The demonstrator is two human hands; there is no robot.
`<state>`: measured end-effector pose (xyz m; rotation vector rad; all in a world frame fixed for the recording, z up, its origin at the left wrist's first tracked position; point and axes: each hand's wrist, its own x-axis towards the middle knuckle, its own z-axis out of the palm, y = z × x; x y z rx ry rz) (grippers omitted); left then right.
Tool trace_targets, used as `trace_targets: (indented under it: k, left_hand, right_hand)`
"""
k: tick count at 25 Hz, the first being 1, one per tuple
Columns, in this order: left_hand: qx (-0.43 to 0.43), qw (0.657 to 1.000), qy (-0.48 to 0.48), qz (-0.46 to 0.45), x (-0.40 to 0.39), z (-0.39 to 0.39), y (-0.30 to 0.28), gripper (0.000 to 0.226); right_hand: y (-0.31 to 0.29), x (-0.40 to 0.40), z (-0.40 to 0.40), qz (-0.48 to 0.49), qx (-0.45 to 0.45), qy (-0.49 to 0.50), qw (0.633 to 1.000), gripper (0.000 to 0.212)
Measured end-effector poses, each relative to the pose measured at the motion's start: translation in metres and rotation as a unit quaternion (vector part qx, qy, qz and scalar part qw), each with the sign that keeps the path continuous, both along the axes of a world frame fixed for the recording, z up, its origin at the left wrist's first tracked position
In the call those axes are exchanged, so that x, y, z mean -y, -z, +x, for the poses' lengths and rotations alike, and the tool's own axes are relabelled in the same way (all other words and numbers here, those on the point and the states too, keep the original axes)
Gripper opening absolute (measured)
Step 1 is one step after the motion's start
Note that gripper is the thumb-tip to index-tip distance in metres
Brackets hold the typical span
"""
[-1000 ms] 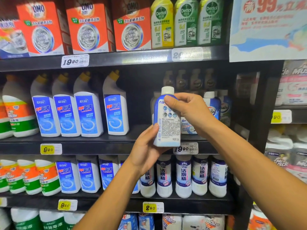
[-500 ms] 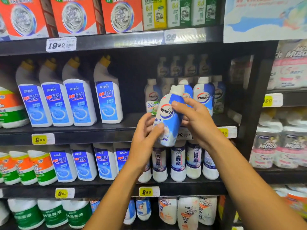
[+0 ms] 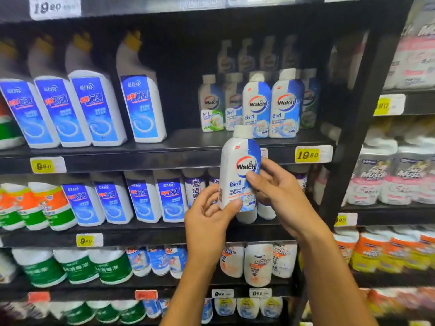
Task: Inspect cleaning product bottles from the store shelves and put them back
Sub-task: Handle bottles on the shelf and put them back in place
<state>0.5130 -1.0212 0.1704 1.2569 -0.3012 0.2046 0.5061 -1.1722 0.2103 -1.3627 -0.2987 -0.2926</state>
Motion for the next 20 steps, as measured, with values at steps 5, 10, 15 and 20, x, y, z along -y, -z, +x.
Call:
trace_targets:
  k: [5, 10, 15, 20]
  left_hand:
    - [-0.01, 1.0, 0.019, -0.01, -0.006, -0.006, 0.003, 0.043]
    - [-0.023, 0.994, 0.105, 0.008, -0.013, -0.017, 0.005, 0.048]
    - [-0.041, 0.993, 0.111, 0.014, -0.016, -0.019, 0.01, 0.044]
    - [-0.039, 0.993, 0.111, 0.012, -0.016, -0.02, 0.011, 0.044]
  right_hand:
    - [0.002, -0.006, -0.005, 0.029, 0.007, 0.026, 0.999, 0.044]
    - [0.007, -0.012, -0.015, 0.06, -0.007, 0.084, 0.995, 0.052]
    - [0.017, -0.019, -0.018, 0.084, -0.045, 0.128, 0.987, 0.052]
    - [0.022, -0.022, -0.021, 0.093, -0.045, 0.116, 0.988, 0.038]
